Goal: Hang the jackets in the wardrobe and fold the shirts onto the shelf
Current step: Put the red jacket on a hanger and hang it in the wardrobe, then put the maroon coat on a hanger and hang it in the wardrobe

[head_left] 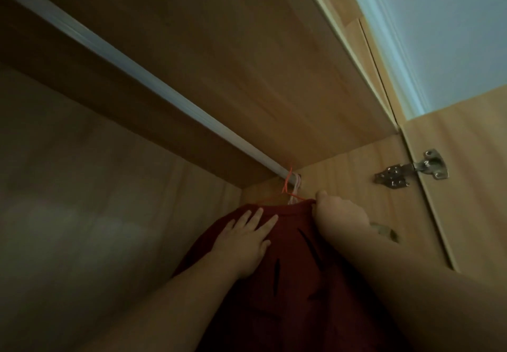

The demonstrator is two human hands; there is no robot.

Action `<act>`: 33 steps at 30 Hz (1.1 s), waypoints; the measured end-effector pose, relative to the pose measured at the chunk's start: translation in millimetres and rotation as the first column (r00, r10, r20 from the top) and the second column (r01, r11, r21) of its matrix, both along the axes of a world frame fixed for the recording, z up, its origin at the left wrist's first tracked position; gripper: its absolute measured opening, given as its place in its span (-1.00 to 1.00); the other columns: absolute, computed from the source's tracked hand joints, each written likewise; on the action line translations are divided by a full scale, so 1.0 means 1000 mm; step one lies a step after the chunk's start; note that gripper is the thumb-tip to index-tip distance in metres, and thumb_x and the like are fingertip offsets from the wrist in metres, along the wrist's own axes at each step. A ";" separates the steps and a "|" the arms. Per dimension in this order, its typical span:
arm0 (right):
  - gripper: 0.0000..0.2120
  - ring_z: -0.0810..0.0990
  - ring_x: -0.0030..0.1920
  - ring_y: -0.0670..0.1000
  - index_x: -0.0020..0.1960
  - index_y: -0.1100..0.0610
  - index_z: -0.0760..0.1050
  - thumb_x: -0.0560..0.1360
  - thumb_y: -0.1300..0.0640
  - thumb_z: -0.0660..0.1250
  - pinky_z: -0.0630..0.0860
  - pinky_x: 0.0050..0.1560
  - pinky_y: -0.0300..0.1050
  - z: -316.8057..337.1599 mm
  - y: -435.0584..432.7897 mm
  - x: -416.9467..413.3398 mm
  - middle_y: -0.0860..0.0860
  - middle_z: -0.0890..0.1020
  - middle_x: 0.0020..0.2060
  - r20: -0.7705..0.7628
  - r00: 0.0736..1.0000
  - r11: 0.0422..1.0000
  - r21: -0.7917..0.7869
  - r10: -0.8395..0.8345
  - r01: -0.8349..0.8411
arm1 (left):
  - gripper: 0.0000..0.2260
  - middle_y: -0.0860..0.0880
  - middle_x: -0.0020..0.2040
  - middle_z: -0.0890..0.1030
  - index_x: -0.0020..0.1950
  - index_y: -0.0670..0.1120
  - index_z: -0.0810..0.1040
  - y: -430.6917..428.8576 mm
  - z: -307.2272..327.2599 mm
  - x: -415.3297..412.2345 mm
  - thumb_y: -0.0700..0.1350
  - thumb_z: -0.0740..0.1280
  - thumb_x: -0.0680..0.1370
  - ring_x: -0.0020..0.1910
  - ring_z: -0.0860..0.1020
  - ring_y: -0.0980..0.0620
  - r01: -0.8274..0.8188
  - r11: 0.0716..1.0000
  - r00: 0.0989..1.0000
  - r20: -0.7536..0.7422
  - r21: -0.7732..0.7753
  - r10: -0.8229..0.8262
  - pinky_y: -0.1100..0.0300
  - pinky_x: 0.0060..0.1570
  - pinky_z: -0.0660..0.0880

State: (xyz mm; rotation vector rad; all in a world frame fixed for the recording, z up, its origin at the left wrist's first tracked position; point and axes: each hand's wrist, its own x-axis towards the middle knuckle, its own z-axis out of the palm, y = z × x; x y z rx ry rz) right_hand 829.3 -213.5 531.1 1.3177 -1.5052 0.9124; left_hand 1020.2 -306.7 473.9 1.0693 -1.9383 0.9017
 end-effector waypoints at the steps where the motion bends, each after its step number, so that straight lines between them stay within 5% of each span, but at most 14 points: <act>1: -0.85 0.58 -0.12 0.13 0.04 0.09 0.33 0.67 0.07 0.03 0.32 -0.25 -0.05 -0.005 -0.001 -0.001 0.03 0.57 -0.12 -0.019 0.999 1.000 0.002 -0.029 0.029 | -0.49 0.02 0.64 -0.11 0.58 0.25 -0.19 -0.005 -0.008 -0.004 0.11 -0.03 0.69 0.61 -0.07 -0.04 0.004 1.000 1.000 -0.008 0.003 -0.004 -0.08 0.53 0.04; 5: -0.82 0.53 -0.16 0.11 0.18 0.11 0.35 0.67 0.08 0.05 0.31 -0.29 -0.06 -0.020 0.012 0.001 0.04 0.60 -0.06 -0.079 0.993 0.995 0.021 -0.092 0.094 | -0.48 0.01 0.64 -0.06 0.59 0.23 -0.18 -0.002 -0.038 -0.010 0.09 -0.01 0.68 0.60 -0.01 -0.04 0.034 0.999 0.997 -0.066 0.002 -0.034 -0.06 0.53 0.07; 8: -0.73 0.54 0.09 0.14 0.23 0.09 0.38 0.64 -0.01 0.07 0.44 -0.14 0.00 -0.033 0.039 -0.006 0.07 0.55 0.12 -0.124 0.988 0.994 0.048 -0.087 0.094 | -0.47 -0.01 0.64 -0.02 0.60 0.21 -0.15 0.028 -0.057 -0.015 0.07 0.01 0.68 0.60 0.02 -0.06 0.111 0.994 0.987 -0.115 -0.011 -0.111 -0.06 0.52 0.10; 13: -0.54 0.39 0.32 0.13 0.45 0.00 0.30 0.59 -0.11 0.05 0.40 0.14 0.12 -0.076 0.093 -0.023 0.04 0.44 0.35 -0.218 0.967 0.984 0.088 -0.131 0.154 | -0.46 0.02 0.63 0.02 0.61 0.21 -0.07 0.105 -0.086 -0.023 0.17 0.02 0.65 0.60 -0.01 -0.01 0.219 0.975 0.953 -0.217 0.021 -0.210 -0.04 0.54 0.07; 21: -0.47 0.24 0.52 0.04 0.53 -0.08 0.21 0.59 -0.16 0.07 0.32 0.37 0.06 -0.218 0.242 -0.110 -0.04 0.32 0.51 -0.159 0.981 0.964 0.223 -0.113 0.147 | -0.33 0.08 0.63 -0.08 0.59 0.24 -0.12 0.262 -0.174 -0.106 0.39 -0.23 0.49 0.60 -0.17 0.06 0.364 0.913 0.926 -0.174 0.183 -0.335 -0.02 0.57 -0.05; 29: -0.43 0.13 0.57 0.05 0.55 -0.05 0.21 0.56 -0.10 0.13 0.16 0.52 0.15 -0.387 0.444 -0.240 -0.02 0.25 0.55 0.005 0.962 0.889 0.384 -0.274 0.251 | -0.40 0.06 0.64 -0.09 0.60 0.22 -0.13 0.412 -0.305 -0.269 0.33 -0.10 0.59 0.60 -0.19 0.02 0.496 0.779 0.856 -0.062 0.383 -0.514 0.00 0.56 -0.11; 33: -0.40 0.02 0.60 0.05 0.59 -0.09 0.08 0.59 -0.12 0.11 0.09 0.55 0.17 -0.456 0.553 -0.293 -0.02 0.15 0.59 0.126 0.896 0.827 0.457 -0.425 0.328 | -0.42 0.08 0.63 -0.13 0.60 0.22 -0.18 0.499 -0.377 -0.349 0.29 -0.06 0.63 0.59 -0.22 0.03 0.574 0.637 0.766 -0.061 0.514 -0.640 0.00 0.53 -0.15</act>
